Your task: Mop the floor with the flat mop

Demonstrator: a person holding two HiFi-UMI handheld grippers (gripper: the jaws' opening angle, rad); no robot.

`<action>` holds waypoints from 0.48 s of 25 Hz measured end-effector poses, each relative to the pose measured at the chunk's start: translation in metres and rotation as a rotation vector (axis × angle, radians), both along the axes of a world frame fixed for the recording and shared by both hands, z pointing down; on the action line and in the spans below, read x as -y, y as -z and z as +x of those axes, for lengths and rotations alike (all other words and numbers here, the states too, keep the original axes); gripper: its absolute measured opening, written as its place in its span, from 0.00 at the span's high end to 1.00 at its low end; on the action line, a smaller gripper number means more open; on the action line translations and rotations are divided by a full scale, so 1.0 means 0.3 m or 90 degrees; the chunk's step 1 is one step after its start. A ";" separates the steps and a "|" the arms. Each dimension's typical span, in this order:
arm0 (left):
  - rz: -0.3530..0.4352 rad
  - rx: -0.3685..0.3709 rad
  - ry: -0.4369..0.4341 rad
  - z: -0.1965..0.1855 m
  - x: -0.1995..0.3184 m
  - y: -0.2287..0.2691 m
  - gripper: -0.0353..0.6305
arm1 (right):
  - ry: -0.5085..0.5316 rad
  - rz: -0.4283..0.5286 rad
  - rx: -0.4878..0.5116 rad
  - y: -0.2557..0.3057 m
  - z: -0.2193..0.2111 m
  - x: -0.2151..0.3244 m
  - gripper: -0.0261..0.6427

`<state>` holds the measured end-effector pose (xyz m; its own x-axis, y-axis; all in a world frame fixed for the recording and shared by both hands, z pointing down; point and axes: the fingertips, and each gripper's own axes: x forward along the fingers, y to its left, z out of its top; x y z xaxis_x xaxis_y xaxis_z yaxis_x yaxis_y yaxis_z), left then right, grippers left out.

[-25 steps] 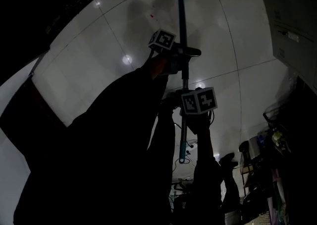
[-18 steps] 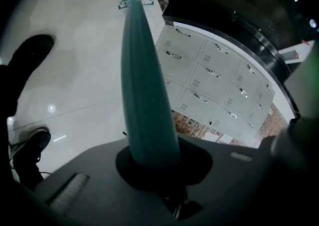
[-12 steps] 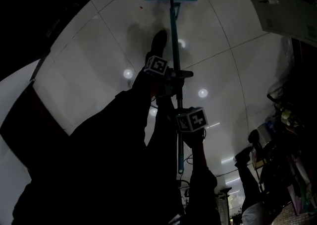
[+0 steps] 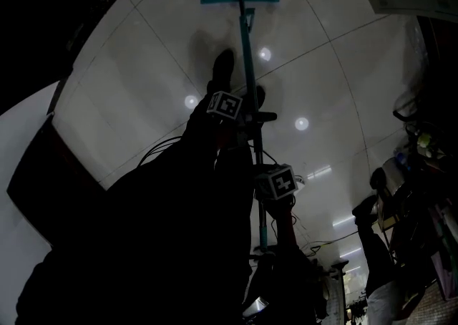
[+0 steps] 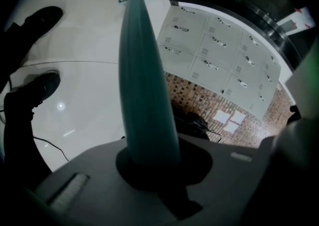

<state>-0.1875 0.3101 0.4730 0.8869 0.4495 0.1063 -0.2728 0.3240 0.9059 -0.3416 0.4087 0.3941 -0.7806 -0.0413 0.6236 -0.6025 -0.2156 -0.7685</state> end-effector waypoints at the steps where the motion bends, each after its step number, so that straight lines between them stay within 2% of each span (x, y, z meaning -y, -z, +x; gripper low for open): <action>1: 0.004 -0.002 -0.003 -0.003 -0.009 0.001 0.90 | -0.001 0.003 0.001 -0.002 -0.006 -0.008 0.82; 12: -0.002 0.008 0.020 -0.037 -0.010 0.019 0.89 | 0.045 0.017 0.006 0.003 -0.013 -0.043 0.82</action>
